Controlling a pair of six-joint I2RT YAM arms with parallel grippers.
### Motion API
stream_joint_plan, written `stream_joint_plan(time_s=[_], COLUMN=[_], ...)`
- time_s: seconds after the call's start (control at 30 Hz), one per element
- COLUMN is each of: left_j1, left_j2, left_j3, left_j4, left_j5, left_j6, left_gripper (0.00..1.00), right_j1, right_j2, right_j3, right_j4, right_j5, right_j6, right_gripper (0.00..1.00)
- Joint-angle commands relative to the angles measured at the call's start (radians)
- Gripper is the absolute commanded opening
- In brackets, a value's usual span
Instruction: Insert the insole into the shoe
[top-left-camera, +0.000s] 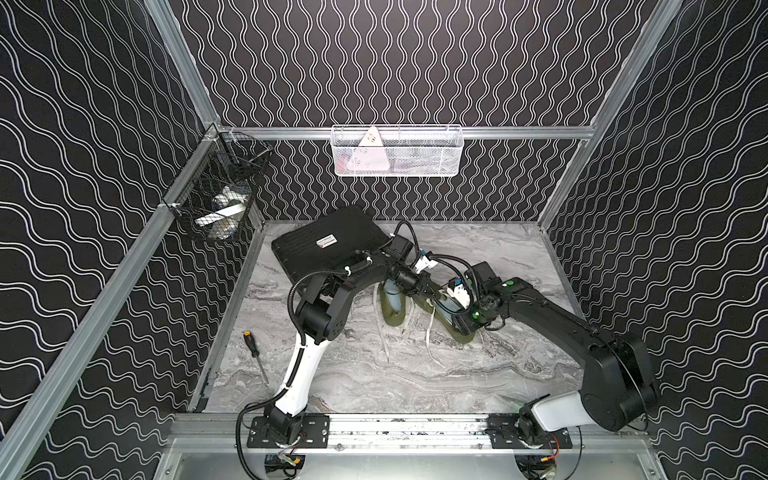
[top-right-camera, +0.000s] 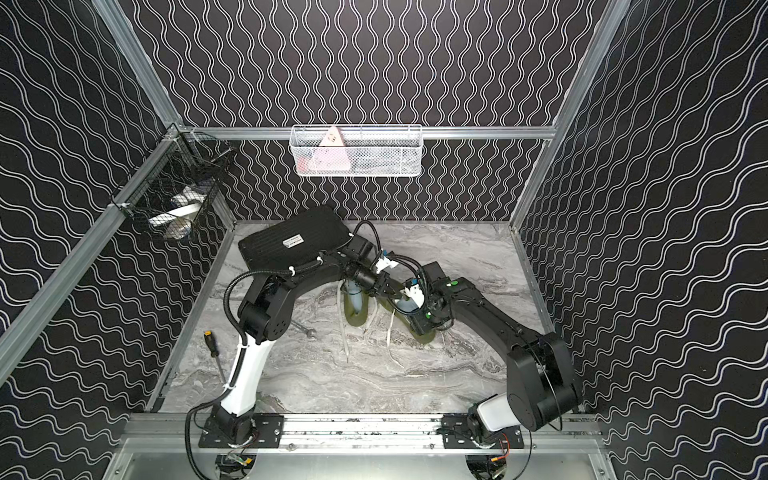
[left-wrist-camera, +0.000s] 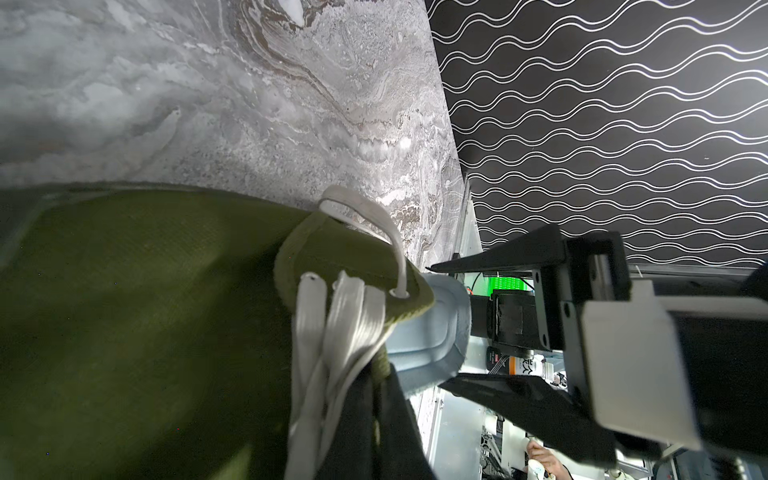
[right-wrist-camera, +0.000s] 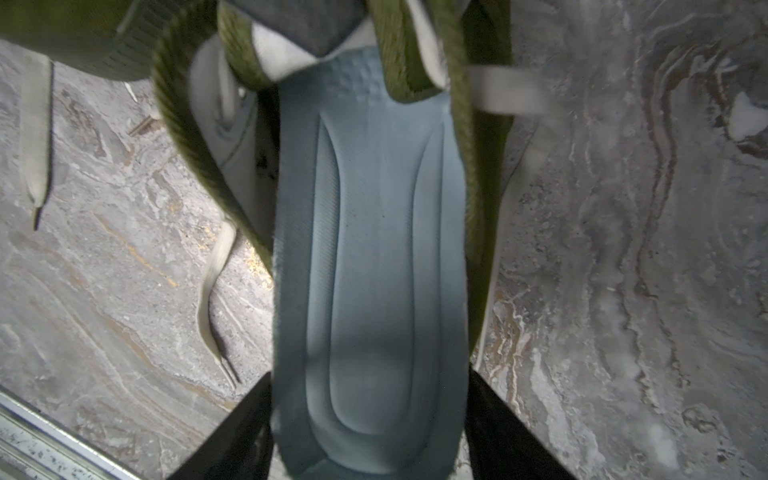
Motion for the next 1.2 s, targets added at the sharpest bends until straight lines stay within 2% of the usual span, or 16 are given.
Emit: stream_joint_plan(time_s=[0.0,0.2,0.43,0.53,0.77,1.17], left_j1=[0.002,0.003,0.002,0.002,0.002,0.002], left_j2=[-0.012,-0.011,-0.01,-0.006,-0.018,-0.021], left_j3=[-0.004,0.003,0.003,0.004,-0.01,-0.02], left_j4=[0.036,0.025,0.035,0.026,0.03,0.036], left_j5=[0.003,0.002,0.003,0.004,0.004,0.008], left_j6=[-0.021,-0.015,-0.026,-0.02,-0.016,-0.024], left_gripper=[0.0,0.0,0.0,0.0,0.0,0.0], right_j1=[0.005,0.042,0.044,0.044,0.044,0.044], right_j2=[-0.008,-0.027,-0.001,-0.008,-0.006,0.025], right_j3=[-0.003,-0.021,-0.004,-0.004,0.004,0.018], right_j4=[-0.007,0.008,-0.001,0.008,0.015,0.013], right_j5=[0.029,0.041,0.073,0.083,0.079,0.072], right_j6=[0.006,0.008,0.016,0.014,0.01,0.007], right_gripper=[0.73,0.75,0.63,0.54,0.23,0.0])
